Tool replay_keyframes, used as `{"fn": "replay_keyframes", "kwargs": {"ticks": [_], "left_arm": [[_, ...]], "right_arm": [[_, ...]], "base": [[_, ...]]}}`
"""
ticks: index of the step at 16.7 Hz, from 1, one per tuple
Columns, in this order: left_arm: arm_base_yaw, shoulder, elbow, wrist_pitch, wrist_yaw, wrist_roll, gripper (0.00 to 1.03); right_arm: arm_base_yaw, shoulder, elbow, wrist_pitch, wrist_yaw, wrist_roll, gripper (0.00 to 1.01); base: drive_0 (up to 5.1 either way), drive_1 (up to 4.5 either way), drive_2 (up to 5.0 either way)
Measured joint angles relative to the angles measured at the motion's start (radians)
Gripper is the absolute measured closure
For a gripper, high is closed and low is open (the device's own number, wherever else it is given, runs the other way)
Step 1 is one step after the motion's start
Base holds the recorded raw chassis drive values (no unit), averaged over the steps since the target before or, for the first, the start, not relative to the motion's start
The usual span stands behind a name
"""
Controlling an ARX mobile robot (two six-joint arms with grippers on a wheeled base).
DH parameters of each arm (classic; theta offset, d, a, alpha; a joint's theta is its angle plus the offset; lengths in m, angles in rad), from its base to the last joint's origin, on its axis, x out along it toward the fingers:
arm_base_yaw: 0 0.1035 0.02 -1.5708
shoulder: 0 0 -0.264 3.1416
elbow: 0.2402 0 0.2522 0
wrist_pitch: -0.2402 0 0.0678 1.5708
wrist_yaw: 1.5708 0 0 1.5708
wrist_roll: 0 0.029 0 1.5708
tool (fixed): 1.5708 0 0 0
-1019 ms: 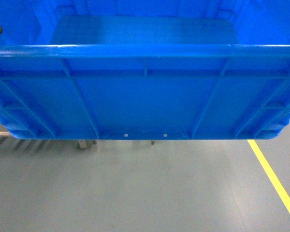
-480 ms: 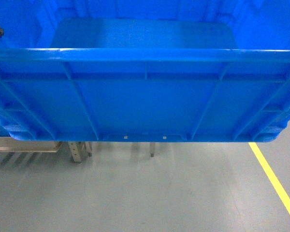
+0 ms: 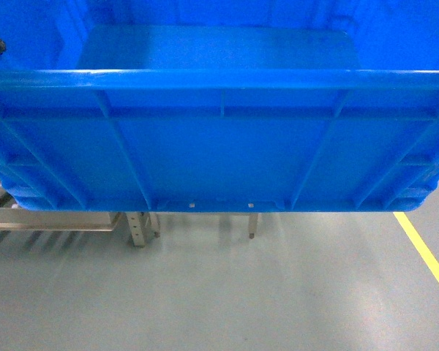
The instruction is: Place box next to blue box on left shelf
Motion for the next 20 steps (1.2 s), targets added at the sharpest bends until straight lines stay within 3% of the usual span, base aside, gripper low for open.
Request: {"fn": "replay_keyframes", "kwargs": {"ticks": [20], "left_arm": [[0.0, 0.0, 0.0, -0.001, 0.0, 0.0, 0.87]], "right_arm": [[0.0, 0.0, 0.0, -0.001, 0.0, 0.0, 0.94]], "base": [[-5.0, 2.46, 2.5]]}}
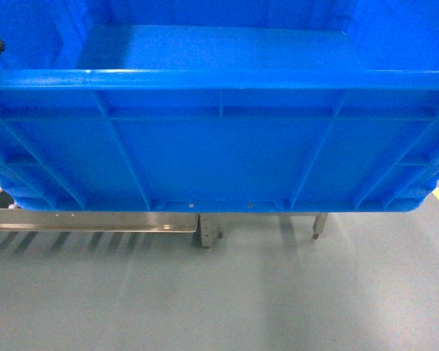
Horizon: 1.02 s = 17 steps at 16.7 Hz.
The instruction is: Place box next to blue box on left shelf
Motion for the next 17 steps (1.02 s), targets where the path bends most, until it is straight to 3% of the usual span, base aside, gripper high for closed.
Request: {"fn": "replay_keyframes", "kwargs": {"ticks": [17], "left_arm": [[0.0, 0.0, 0.0, 0.003, 0.0, 0.0, 0.87]], "right_arm": [[0.0, 0.0, 0.0, 0.0, 0.0, 0.0, 0.94]], "base": [[-5.0, 2.5, 2.5]]}}
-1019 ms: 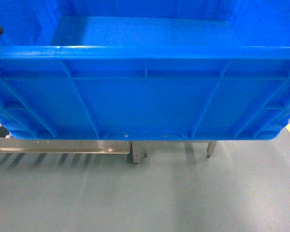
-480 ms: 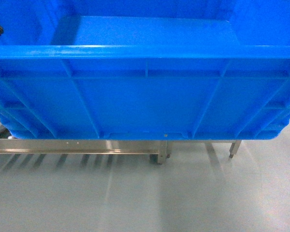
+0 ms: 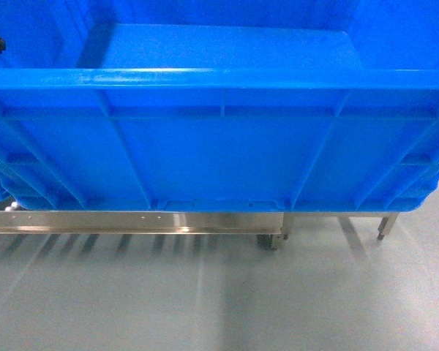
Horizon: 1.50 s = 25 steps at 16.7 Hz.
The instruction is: Place box next to blue box on left shelf
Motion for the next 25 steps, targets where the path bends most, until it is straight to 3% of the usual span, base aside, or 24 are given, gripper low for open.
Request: {"fn": "replay_keyframes", "kwargs": {"ticks": [25], "left_arm": [[0.0, -0.001, 0.0, 0.0, 0.0, 0.0, 0.87]], "right_arm": [[0.0, -0.001, 0.0, 0.0, 0.0, 0.0, 0.94]], "base": [[-5.0, 2.41, 2.4]]}}
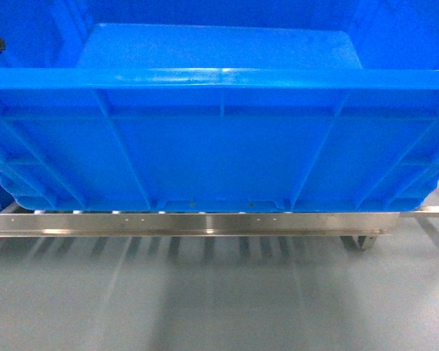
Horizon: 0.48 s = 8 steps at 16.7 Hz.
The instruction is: Place box next to blue box on left shelf
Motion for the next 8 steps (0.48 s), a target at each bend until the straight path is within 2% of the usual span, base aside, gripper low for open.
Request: {"fn": "replay_keyframes", "kwargs": {"ticks": [4, 8], "left_arm": [[0.0, 0.0, 0.0, -0.002, 0.0, 0.0, 0.87], [0.009, 0.0, -0.002, -0.006, 0.002, -0.001, 0.87]], "right_arm": [[0.0, 0.0, 0.0, -0.001, 0.0, 0.0, 0.94], [0.013, -0.001, 0.0, 0.002, 0.01, -0.003, 0.94]], "base": [[-5.1, 2.36, 2.4], [0.0, 0.0, 0.0]]}}
